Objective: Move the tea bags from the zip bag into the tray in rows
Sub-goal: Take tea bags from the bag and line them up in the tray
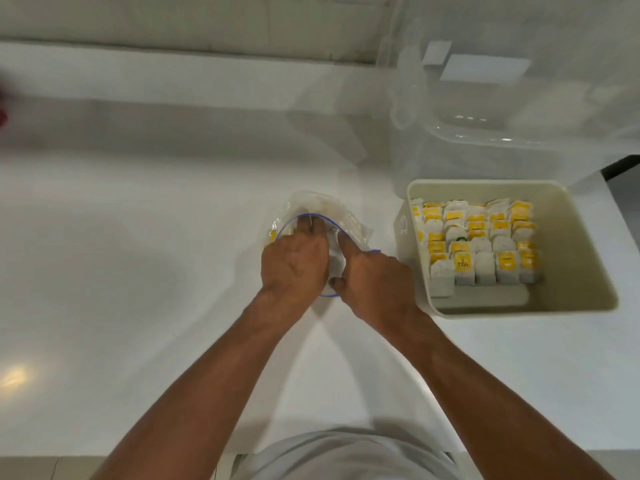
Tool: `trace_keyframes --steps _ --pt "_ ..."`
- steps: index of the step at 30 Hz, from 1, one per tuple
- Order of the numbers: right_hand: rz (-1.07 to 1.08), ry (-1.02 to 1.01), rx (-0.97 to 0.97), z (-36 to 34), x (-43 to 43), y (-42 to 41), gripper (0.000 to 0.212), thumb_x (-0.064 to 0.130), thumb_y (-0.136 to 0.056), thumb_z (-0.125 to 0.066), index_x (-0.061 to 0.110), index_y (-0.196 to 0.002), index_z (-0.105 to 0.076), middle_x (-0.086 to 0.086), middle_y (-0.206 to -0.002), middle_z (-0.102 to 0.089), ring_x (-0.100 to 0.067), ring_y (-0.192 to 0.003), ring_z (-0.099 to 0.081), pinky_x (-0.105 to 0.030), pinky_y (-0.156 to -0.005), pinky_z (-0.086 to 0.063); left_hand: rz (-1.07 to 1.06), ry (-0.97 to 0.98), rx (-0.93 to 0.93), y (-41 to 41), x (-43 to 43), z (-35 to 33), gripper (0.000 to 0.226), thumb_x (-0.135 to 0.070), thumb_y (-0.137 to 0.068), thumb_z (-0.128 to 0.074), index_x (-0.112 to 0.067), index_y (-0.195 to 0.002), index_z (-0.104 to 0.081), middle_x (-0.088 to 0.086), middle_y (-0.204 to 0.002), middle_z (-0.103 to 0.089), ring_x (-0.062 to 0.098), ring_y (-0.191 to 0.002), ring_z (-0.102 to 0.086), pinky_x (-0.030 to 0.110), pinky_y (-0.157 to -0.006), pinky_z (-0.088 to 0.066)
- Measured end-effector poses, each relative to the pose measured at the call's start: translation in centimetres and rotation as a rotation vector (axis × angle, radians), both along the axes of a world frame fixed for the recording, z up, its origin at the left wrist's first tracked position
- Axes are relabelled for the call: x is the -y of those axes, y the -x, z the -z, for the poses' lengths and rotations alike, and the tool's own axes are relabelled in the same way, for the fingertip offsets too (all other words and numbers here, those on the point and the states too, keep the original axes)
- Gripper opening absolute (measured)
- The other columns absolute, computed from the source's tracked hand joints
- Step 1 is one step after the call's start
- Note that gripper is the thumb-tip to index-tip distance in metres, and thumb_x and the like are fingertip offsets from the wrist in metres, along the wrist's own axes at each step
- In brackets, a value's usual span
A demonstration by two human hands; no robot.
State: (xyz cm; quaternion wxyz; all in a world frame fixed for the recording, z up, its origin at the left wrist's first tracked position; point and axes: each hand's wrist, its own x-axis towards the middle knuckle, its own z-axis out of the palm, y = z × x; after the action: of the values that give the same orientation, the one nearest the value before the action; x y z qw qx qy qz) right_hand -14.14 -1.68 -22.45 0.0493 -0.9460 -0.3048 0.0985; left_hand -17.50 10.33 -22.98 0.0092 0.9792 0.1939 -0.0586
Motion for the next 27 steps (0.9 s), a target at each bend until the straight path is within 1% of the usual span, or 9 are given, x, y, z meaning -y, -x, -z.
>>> trace_keyframes --steps 3,7,10,12,15,19,22,25,27 --pt "0.006 0.027 -0.040 0.1 -0.2 -0.4 0.069 0.048 -0.091 -0.059 0.033 -0.149 -0.025 -0.004 -0.105 -0.067 -0.029 -0.098 -0.066 -0.032 -0.067 -0.042 -0.021 -0.003 -0.029 -0.5 -0.4 0.5 0.044 -0.015 -0.094 -0.050 -0.015 -0.137 -0.042 0.002 -0.126 -0.056 0.027 -0.095 -0.068 0.032 -0.062 -0.037" --pt "0.038 -0.002 -0.079 0.7 -0.5 -0.8 0.065 0.049 -0.089 -0.059 0.035 -0.146 -0.030 -0.003 -0.105 -0.068 -0.029 -0.099 -0.065 -0.031 -0.070 -0.042 -0.036 -0.057 -0.049 -1.0 -0.6 0.3 0.031 -0.015 -0.096 -0.051 -0.014 -0.127 -0.051 0.003 -0.121 -0.058 0.026 -0.096 -0.068 0.032 -0.064 -0.037" --pt "0.077 -0.115 -0.178 1.2 -0.3 -1.2 0.062 0.046 -0.087 -0.060 0.036 -0.144 -0.038 0.008 -0.106 -0.071 -0.023 -0.103 -0.065 -0.031 -0.079 -0.050 -0.012 -0.053 -0.056 -0.9 -1.1 0.1 0.021 -0.015 -0.095 -0.052 -0.017 -0.114 -0.062 0.002 -0.117 -0.059 0.026 -0.096 -0.066 0.031 -0.065 -0.037" --pt "0.122 -0.209 -0.211 1.0 -0.1 -1.2 0.057 0.043 -0.086 -0.062 0.037 -0.140 -0.045 0.013 -0.105 -0.071 -0.018 -0.104 -0.064 -0.031 -0.083 -0.051 0.004 -0.007 0.005 -0.4 -1.4 0.3 0.022 -0.020 -0.095 -0.053 -0.023 -0.112 -0.065 0.000 -0.112 -0.062 0.027 -0.093 -0.065 0.030 -0.065 -0.038" --pt "0.177 -0.351 -0.283 0.7 0.3 -1.0 0.048 0.041 -0.086 -0.066 0.036 -0.132 -0.055 0.018 -0.102 -0.072 -0.010 -0.098 -0.065 -0.026 -0.082 -0.047 -0.042 0.234 0.148 0.5 -1.9 0.0 0.021 -0.030 -0.091 -0.057 -0.034 -0.109 -0.067 -0.008 -0.107 -0.069 0.023 -0.097 -0.065 0.029 -0.070 -0.044" --pt "0.223 -0.499 -0.444 0.8 0.6 -0.9 0.054 0.046 -0.081 -0.071 0.035 -0.132 -0.056 0.019 -0.097 -0.072 -0.010 -0.080 -0.070 -0.033 -0.082 -0.054 -0.141 0.718 0.277 1.9 -2.2 -1.4 0.013 -0.035 -0.081 -0.071 -0.039 -0.094 -0.074 -0.019 -0.090 -0.072 0.005 -0.090 -0.065 0.026 -0.074 -0.051" --pt "0.248 -0.574 -0.517 0.4 0.7 -0.9 0.051 0.030 -0.083 -0.071 0.035 -0.132 -0.055 0.016 -0.100 -0.071 -0.008 -0.068 -0.069 -0.036 -0.080 -0.056 -0.194 1.022 0.406 2.6 -2.2 -1.7 0.005 -0.039 -0.082 -0.075 -0.035 -0.085 -0.077 -0.016 -0.084 -0.073 0.000 -0.077 -0.064 0.024 -0.072 -0.050" --pt "0.263 -0.616 -0.533 0.1 0.8 -1.2 0.029 0.025 -0.085 -0.067 0.039 -0.110 -0.062 0.015 -0.089 -0.071 -0.009 -0.062 -0.068 -0.040 -0.077 -0.058 -0.164 1.115 0.455 3.0 -2.6 -1.3 0.006 -0.030 -0.081 -0.079 -0.033 -0.082 -0.073 -0.012 -0.076 -0.066 0.005 -0.064 -0.055 0.025 -0.065 -0.044" --pt "0.292 -0.673 -0.520 -0.1 1.0 -1.5 0.025 0.030 -0.084 -0.066 0.039 -0.107 -0.063 0.014 -0.090 -0.069 -0.011 -0.070 -0.068 -0.041 -0.077 -0.058 -0.127 1.114 0.391 3.0 -3.1 -1.2 0.018 -0.021 -0.081 -0.078 -0.034 -0.086 -0.067 -0.011 -0.077 -0.062 0.005 -0.060 -0.051 0.023 -0.064 -0.040"
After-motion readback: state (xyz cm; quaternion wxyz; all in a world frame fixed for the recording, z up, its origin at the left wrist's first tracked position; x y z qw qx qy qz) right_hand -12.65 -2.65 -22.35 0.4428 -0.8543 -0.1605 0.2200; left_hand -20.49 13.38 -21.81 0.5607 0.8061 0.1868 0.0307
